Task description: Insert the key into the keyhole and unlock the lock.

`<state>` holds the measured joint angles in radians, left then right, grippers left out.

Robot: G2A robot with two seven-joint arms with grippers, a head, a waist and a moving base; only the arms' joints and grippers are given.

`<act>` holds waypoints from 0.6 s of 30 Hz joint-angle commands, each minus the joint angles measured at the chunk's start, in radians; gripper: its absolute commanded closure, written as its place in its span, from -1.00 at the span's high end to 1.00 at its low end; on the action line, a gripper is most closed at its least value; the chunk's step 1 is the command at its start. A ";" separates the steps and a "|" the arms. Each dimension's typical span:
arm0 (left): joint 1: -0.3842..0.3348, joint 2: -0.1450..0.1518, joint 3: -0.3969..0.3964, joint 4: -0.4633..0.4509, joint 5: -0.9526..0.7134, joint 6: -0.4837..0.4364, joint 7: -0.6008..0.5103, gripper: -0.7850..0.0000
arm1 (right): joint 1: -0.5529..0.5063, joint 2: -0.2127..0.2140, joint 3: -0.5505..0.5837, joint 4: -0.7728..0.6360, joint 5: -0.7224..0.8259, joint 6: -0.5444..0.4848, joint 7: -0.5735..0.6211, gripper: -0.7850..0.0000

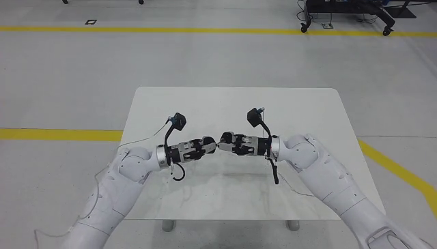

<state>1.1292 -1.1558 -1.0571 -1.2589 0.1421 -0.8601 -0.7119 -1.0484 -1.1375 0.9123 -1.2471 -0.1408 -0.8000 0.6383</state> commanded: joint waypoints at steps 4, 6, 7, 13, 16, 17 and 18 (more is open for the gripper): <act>-0.004 0.002 0.007 0.003 0.003 -0.003 0.003 -1.00 | 0.000 0.000 0.004 0.004 0.004 0.002 -0.005 -0.29; -0.005 0.003 0.010 0.004 0.003 -0.003 0.005 -1.00 | 0.000 0.000 0.005 0.004 0.005 0.003 -0.005 -0.41; -0.005 0.003 0.011 0.004 0.001 -0.003 0.006 -1.00 | 0.000 0.000 0.005 0.004 0.005 0.003 -0.005 -0.50; -0.009 0.006 0.018 0.008 -0.011 -0.006 0.002 -1.00 | 0.000 0.000 0.005 0.004 0.003 0.002 -0.005 -1.00; -0.009 0.008 0.019 0.008 -0.012 -0.004 0.011 -1.00 | -0.003 0.001 0.005 0.003 -0.002 -0.003 -0.006 -1.00; -0.010 0.008 0.017 0.009 -0.013 -0.004 0.015 -1.00 | -0.004 0.001 0.004 0.002 -0.003 -0.004 -0.005 -1.00; -0.009 0.009 0.016 0.009 -0.011 -0.004 0.020 -1.00 | -0.006 0.001 0.003 0.002 -0.002 -0.005 -0.004 -1.00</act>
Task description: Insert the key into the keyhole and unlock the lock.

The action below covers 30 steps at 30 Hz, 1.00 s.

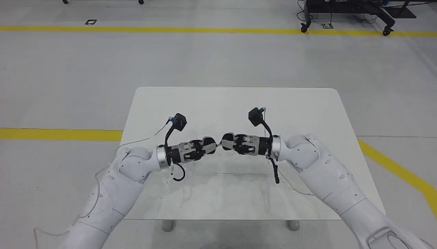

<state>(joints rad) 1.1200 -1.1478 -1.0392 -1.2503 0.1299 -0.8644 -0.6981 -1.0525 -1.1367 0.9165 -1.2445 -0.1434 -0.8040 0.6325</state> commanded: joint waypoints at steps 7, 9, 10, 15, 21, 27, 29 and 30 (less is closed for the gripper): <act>0.007 0.001 -0.002 -0.007 0.022 0.001 0.061 0.18 | -0.013 0.000 -0.005 0.000 0.001 -0.009 -0.005 -1.00; 0.008 0.001 -0.002 -0.007 0.025 0.003 0.071 1.00 | -0.018 0.000 0.000 0.003 -0.002 -0.018 -0.020 -1.00; 0.008 0.001 -0.004 -0.007 0.025 0.003 0.080 1.00 | -0.020 0.001 0.002 0.005 -0.002 -0.025 -0.027 -1.00; 0.023 0.009 -0.048 -0.025 0.061 0.014 0.152 1.00 | -0.037 0.008 0.037 0.020 0.009 -0.075 -0.067 -1.00; 0.162 0.041 -0.181 -0.261 0.470 0.204 0.293 1.00 | -0.079 0.030 0.115 0.023 0.014 -0.135 -0.114 -1.00; 0.384 0.058 -0.238 -0.510 0.851 0.545 0.331 1.00 | -0.125 0.049 0.200 0.027 0.040 -0.190 -0.180 -1.00; 0.414 0.059 -0.240 -0.535 0.869 0.600 0.301 1.00 | -0.139 0.052 0.220 0.026 0.055 -0.208 -0.203 -1.00; 0.419 0.058 -0.238 -0.537 0.867 0.618 0.287 1.00 | -0.144 0.054 0.227 0.025 0.062 -0.208 -0.210 -1.00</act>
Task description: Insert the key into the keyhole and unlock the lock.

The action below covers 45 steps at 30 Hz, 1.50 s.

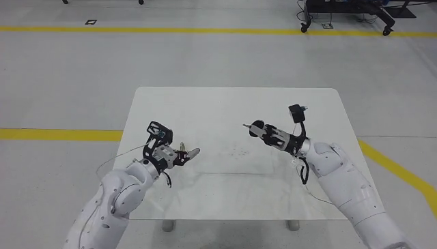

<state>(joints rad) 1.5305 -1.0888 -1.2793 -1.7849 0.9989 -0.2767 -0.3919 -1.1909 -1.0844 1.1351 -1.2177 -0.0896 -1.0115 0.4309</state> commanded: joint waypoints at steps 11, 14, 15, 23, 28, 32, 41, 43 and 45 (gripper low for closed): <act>-0.137 -0.033 0.137 0.167 0.103 0.205 -0.115 0.95 | -0.006 0.002 0.008 -0.002 0.008 -0.001 -0.008 -1.00; -0.165 -0.042 0.164 0.194 0.103 0.226 -0.124 0.69 | -0.006 0.002 0.008 -0.002 0.008 -0.001 -0.008 -1.00; -0.170 -0.043 0.168 0.202 0.101 0.229 -0.128 0.54 | -0.006 0.002 0.008 -0.002 0.008 -0.001 -0.008 -1.00; -0.185 -0.050 0.183 0.222 0.154 0.269 -0.157 -0.30 | -0.006 0.002 0.008 -0.002 0.008 -0.001 -0.008 -1.00; -0.194 -0.054 0.191 0.223 0.173 0.275 -0.157 -1.00 | -0.006 0.002 0.008 -0.002 0.008 -0.001 -0.008 -1.00; -0.192 -0.057 0.195 0.216 0.188 0.280 -0.167 -1.00 | -0.006 0.002 0.008 -0.002 0.008 -0.001 -0.008 -1.00; -0.195 -0.060 0.189 0.222 0.188 0.258 -0.177 -1.00 | -0.006 0.002 0.008 -0.002 0.008 -0.001 -0.008 -1.00; -0.205 -0.062 0.188 0.232 0.194 0.255 -0.173 -1.00 | -0.006 0.002 0.008 -0.002 0.008 -0.001 -0.008 -1.00; -0.208 -0.064 0.197 0.226 0.210 0.262 -0.164 -1.00 | -0.006 0.002 0.008 -0.002 0.008 -0.001 -0.008 -1.00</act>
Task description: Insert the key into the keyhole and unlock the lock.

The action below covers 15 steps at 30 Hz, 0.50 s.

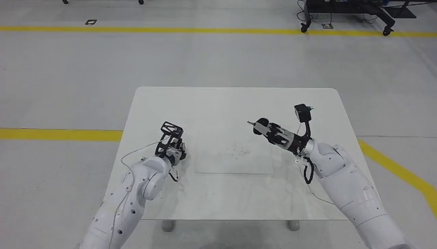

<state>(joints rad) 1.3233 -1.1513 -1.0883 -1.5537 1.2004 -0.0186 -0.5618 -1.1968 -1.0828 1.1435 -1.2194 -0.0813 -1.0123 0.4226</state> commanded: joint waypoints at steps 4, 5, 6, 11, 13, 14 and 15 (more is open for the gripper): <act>-0.007 -0.007 0.027 -0.018 0.044 0.015 -0.012 -1.00 | 0.000 0.000 0.000 0.000 0.000 0.000 0.000 -1.00; -0.010 -0.008 0.031 -0.018 0.052 0.017 -0.021 -1.00 | 0.000 0.000 0.000 0.000 0.000 0.000 0.000 -1.00; -0.013 -0.009 0.035 -0.020 0.059 0.021 -0.028 -1.00 | 0.000 0.000 0.000 0.000 0.000 0.000 0.000 -1.00; -0.018 -0.015 0.034 -0.021 0.014 -0.005 -0.034 -1.00 | 0.000 0.000 0.000 0.000 0.000 0.000 0.000 -1.00; -0.021 -0.015 0.028 -0.016 0.003 -0.014 -0.036 -1.00 | 0.000 0.000 0.000 0.000 0.000 0.000 0.000 -1.00; -0.021 -0.016 0.025 -0.014 -0.002 -0.015 -0.035 -1.00 | 0.000 0.000 0.000 0.000 0.000 0.000 0.000 -1.00; -0.021 -0.016 0.022 -0.010 -0.005 -0.016 -0.034 -1.00 | 0.000 0.000 0.000 0.000 0.000 0.000 0.000 -1.00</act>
<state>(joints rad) 1.3021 -1.1668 -1.0628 -1.5677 1.1986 -0.0341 -0.5974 -1.1968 -1.0828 1.1435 -1.2194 -0.0813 -1.0123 0.4226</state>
